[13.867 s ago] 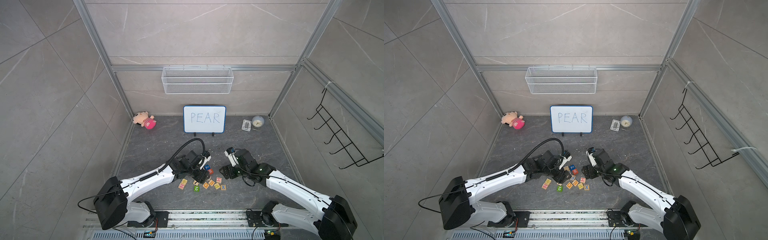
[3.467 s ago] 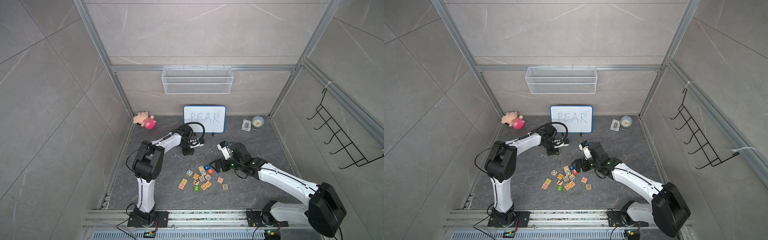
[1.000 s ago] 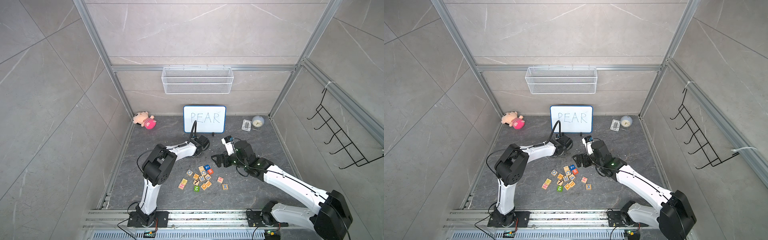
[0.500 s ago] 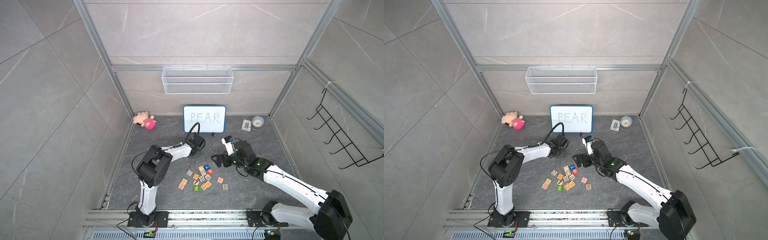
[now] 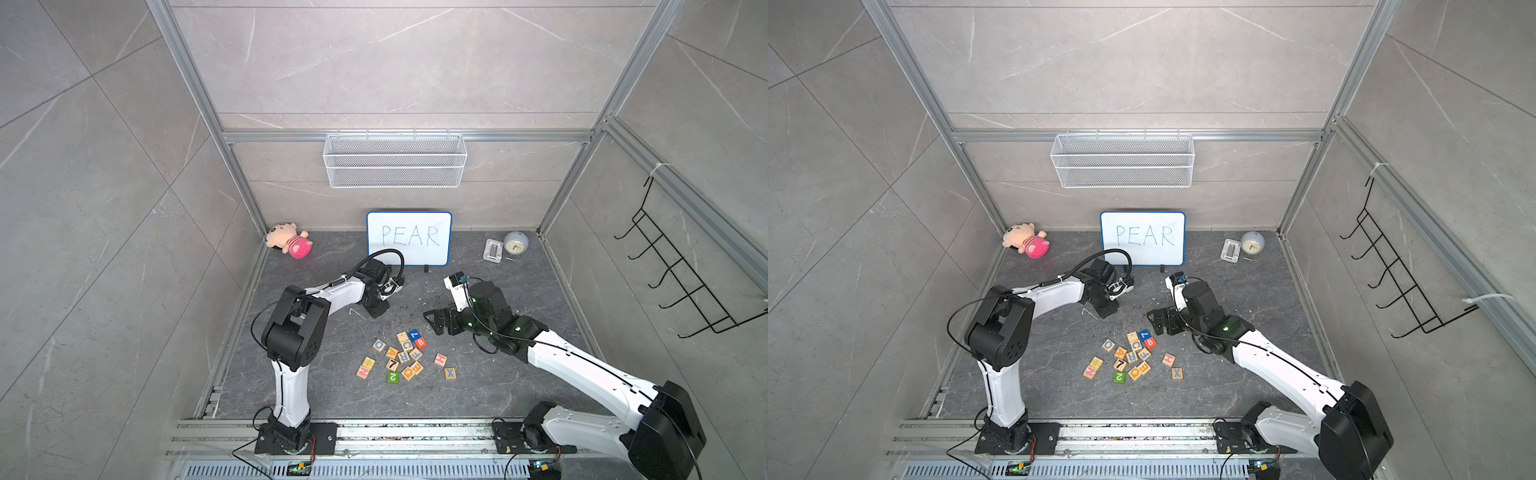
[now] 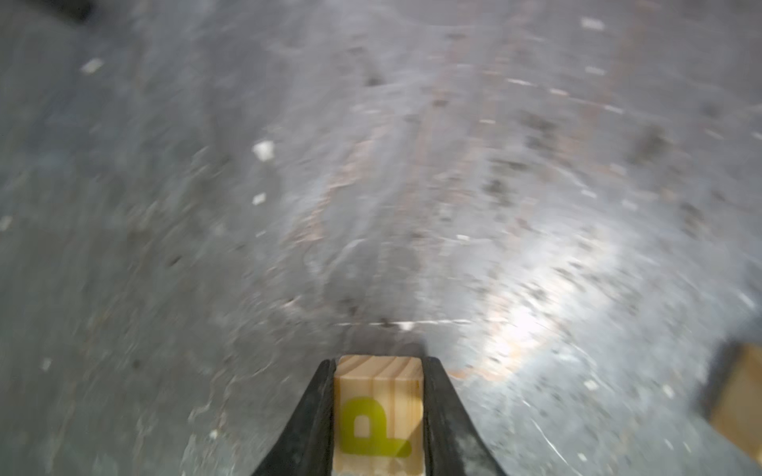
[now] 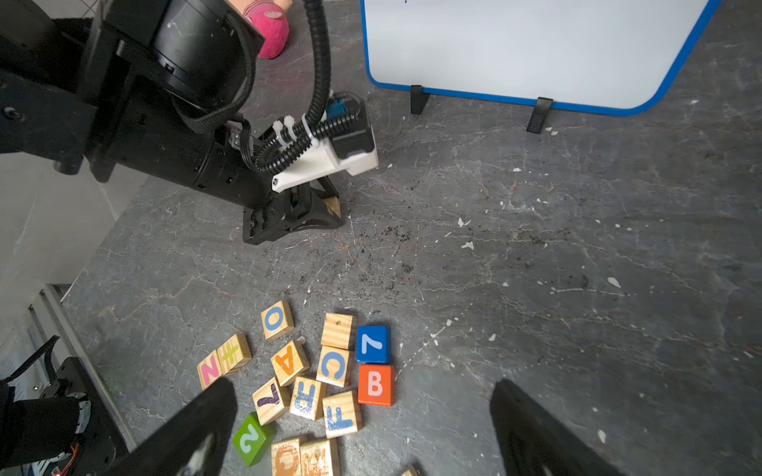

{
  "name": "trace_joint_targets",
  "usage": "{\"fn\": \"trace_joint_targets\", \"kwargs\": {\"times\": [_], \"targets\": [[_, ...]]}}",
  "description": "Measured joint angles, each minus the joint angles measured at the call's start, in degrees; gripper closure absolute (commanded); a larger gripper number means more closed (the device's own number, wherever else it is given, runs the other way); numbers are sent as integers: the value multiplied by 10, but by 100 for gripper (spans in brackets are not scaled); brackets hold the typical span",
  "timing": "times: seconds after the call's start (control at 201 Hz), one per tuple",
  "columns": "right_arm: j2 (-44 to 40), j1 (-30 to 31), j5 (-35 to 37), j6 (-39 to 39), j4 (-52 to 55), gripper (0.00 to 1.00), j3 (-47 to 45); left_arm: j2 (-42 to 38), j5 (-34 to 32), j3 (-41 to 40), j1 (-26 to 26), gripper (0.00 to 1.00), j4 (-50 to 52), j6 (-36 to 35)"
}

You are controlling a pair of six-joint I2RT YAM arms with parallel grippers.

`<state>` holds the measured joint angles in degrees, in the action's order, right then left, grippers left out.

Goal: Spell the uppercase word “pear” with letter blocks
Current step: Pick up the letter block from the center of the board, then place the letter block at the center of the board.

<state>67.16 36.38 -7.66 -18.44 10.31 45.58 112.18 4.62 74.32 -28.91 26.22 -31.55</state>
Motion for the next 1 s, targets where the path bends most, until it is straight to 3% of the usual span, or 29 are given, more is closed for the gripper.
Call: {"fn": "trace_joint_targets", "kwargs": {"times": [0.164, 0.373, 0.896, 0.956, 0.996], "targets": [[-10, 0, 3, 0, 2, 2, 0, -1, 50, 5, 18, 68, 10, -106], [-17, 0, 8, 0, 3, 2, 0, 29, 64, 68, 23, 69, 37, -193], [-28, 0, 15, -3, 10, 2, -1, 71, 80, 103, 23, 68, 62, -302], [-30, 0, 15, -4, 10, 2, -3, 75, 80, 107, 23, 67, 63, -307], [-31, 0, 16, -5, 11, 2, -4, 77, 80, 111, 23, 59, 66, -309]]}}
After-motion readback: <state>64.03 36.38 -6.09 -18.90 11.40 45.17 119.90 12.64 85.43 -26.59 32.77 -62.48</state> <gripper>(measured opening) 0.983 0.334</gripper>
